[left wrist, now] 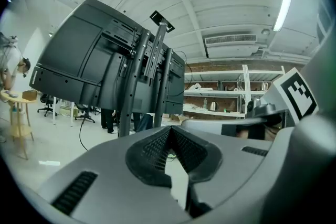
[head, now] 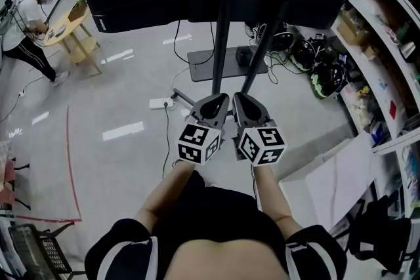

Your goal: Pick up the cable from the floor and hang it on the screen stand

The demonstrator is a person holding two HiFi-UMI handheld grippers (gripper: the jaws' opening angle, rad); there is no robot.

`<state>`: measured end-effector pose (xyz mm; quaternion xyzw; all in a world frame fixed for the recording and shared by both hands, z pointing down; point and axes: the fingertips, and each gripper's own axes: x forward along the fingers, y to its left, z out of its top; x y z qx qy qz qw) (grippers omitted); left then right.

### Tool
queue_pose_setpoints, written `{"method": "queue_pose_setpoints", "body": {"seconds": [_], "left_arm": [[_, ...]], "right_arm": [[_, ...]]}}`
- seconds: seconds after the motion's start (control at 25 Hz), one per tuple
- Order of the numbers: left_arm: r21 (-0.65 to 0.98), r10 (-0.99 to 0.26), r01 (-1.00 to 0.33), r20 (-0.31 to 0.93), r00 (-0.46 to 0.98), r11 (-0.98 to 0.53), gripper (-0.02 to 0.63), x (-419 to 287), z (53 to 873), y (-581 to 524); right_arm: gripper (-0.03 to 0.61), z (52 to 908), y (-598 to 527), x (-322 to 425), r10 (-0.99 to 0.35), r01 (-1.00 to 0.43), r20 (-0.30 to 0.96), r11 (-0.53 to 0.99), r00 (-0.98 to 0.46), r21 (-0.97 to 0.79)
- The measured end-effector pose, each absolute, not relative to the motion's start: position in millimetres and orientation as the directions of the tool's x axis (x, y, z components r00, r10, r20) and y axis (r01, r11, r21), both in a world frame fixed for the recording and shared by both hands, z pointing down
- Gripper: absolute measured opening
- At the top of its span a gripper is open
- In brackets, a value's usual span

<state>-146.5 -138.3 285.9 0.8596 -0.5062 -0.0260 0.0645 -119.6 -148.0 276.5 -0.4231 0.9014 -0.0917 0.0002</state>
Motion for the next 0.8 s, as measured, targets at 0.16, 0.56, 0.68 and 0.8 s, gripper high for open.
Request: {"method": "queue_pose_setpoints", "body": {"seconds": [0.16,0.56,0.68,0.8], "left_arm": [[0.144,-0.865,-0.862,0.06,0.499,-0.487,0.006,-137,312,-125],[0.185,-0.847,-0.842,0.074,0.526,-0.507,0.006,-124,325,-119],[0.181,-0.845,-0.841,0.078,0.53,-0.51,0.006,-124,326,-118],[0.182,-0.843,-0.84,0.083,0.531,-0.511,0.006,-123,327,-116]], "right_arm": [[0.026,297,-129,-100,-0.805,-0.804,0.097,0.562,-0.586,-0.194],[0.021,309,-125,-74,-0.854,-0.854,0.103,0.49,-0.511,-0.174],[0.021,310,-125,-74,-0.855,-0.856,0.103,0.488,-0.508,-0.169],[0.021,310,-124,-75,-0.853,-0.856,0.106,0.495,-0.512,-0.153]]}}
